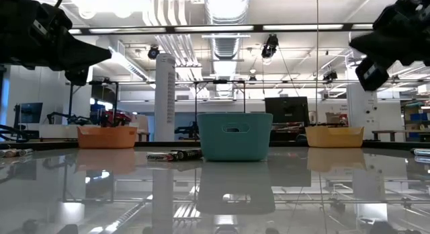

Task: Sort batteries
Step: Put the gold battery into the green bin

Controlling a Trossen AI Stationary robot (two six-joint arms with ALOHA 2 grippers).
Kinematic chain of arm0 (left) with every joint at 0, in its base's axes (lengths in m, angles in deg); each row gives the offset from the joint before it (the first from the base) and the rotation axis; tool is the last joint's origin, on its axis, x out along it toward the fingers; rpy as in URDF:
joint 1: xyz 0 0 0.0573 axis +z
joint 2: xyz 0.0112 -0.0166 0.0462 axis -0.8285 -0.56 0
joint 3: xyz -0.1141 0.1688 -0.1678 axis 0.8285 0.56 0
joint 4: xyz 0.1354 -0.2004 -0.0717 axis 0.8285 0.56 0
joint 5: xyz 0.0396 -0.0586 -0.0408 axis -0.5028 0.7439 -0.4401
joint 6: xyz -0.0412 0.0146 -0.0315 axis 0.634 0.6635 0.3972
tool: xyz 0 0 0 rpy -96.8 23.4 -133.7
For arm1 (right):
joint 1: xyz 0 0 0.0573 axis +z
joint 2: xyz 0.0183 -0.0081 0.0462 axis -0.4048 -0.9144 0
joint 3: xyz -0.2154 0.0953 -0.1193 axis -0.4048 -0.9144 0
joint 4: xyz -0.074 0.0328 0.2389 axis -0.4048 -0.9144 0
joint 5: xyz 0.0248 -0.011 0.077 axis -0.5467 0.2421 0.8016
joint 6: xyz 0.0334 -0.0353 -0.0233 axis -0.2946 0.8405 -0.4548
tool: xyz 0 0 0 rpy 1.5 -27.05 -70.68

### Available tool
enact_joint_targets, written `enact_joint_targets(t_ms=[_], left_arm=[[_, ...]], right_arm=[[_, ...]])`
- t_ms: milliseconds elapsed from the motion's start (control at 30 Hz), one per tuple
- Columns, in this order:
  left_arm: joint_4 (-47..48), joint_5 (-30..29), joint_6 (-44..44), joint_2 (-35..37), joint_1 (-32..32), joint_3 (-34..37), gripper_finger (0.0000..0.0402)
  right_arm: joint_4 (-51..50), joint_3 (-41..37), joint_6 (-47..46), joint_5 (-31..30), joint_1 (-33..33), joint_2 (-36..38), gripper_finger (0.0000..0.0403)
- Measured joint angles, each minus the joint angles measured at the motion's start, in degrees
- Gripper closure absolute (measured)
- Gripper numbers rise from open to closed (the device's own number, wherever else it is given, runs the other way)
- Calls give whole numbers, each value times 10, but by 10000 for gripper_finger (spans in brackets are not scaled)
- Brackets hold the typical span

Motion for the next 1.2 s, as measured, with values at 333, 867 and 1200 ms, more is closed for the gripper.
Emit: enact_joint_targets(t_ms=[333, 867, 1200], left_arm=[[-51, -7, -50, 0, 1, 0, 402], [-161, 35, 17, -129, 0, 0, 379], [-294, 35, 48, -377, -3, 0, 276]], right_arm=[[295, 0, 54, -51, 38, -245, 390], [379, 231, 195, -98, 40, -602, 390], [223, 331, 242, -97, 43, -612, 373]])
